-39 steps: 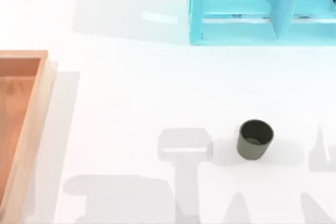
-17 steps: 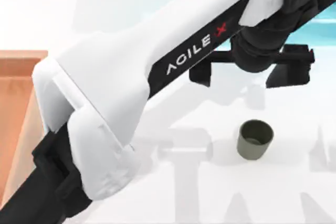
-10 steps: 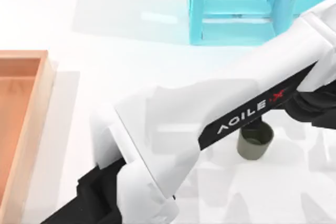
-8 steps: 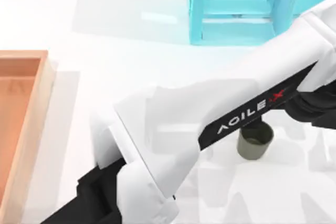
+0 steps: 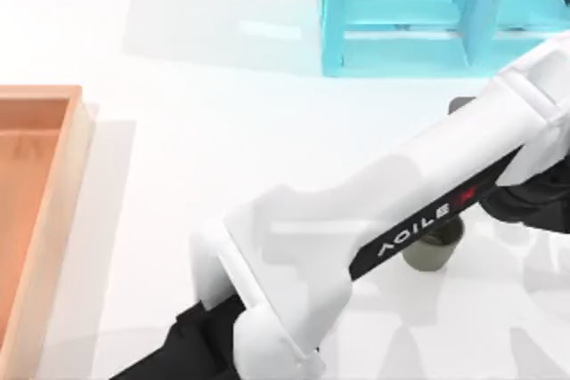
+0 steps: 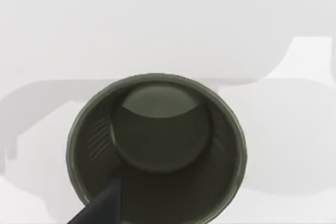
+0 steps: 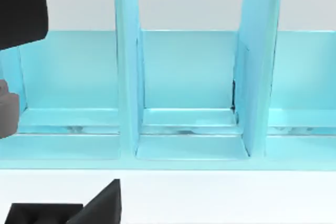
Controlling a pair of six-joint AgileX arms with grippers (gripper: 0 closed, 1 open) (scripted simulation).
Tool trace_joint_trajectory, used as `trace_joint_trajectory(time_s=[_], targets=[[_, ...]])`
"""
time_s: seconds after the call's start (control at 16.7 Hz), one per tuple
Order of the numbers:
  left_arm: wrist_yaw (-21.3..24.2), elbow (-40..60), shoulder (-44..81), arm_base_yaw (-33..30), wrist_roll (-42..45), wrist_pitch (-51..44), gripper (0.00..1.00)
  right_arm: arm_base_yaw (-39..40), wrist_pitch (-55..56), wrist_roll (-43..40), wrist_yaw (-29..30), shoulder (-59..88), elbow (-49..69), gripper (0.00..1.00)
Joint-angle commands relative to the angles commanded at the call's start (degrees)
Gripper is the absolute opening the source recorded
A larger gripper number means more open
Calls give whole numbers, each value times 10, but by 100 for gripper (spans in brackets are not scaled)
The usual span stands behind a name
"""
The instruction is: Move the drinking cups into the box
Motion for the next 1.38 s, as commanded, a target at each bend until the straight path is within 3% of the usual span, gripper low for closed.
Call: trace_joint_trajectory(time_s=[0.3, 0.66, 1.38], targets=[[4, 132, 109, 15, 15, -18, 100, 0, 0, 0, 0, 0, 0, 100], [5, 154, 128, 17, 18, -21, 100, 0, 0, 0, 0, 0, 0, 100], [5, 154, 128, 17, 18, -21, 10, 0, 0, 0, 0, 0, 0, 100]])
